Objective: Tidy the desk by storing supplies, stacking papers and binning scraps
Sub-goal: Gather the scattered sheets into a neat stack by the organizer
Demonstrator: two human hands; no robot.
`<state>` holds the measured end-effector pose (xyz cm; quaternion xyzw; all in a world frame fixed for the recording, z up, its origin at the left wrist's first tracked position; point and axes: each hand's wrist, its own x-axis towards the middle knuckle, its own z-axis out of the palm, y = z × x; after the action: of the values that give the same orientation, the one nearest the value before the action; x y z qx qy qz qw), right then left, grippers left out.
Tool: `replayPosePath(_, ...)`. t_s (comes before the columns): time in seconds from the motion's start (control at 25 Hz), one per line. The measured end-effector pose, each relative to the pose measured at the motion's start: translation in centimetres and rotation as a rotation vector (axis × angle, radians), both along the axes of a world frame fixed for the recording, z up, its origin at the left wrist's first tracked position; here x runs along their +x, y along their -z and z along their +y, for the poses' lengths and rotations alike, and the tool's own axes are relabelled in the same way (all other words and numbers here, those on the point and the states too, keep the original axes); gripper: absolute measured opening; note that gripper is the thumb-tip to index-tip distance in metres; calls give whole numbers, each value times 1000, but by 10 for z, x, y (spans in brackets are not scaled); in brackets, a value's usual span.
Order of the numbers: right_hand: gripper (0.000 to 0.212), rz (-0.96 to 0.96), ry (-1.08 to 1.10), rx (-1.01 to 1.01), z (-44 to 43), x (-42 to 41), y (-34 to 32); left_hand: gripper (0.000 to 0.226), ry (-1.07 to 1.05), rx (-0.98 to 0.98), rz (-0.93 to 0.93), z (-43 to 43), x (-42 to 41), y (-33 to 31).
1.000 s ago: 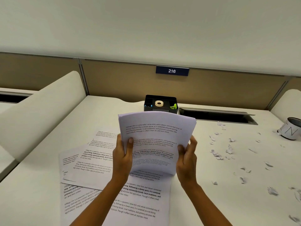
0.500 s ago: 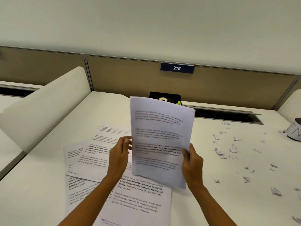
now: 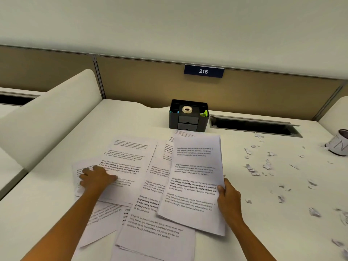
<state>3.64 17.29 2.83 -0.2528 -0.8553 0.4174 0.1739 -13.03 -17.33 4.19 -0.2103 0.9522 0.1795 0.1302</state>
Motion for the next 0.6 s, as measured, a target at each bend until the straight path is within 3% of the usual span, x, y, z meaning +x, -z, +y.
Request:
replayPosePath(0.12, 26, -41, 2, -22, -1, 0, 7, 95, -27, 71, -8, -1, -8, -2)
replayPosePath(0.36, 23, -82, 18, -56, 1, 2, 13, 88, -70, -69, -8, -13, -6, -10)
replayPosePath(0.6, 22, -89, 13, -89, -1, 2, 13, 92, -146, 79, 43, -14, -5, -6)
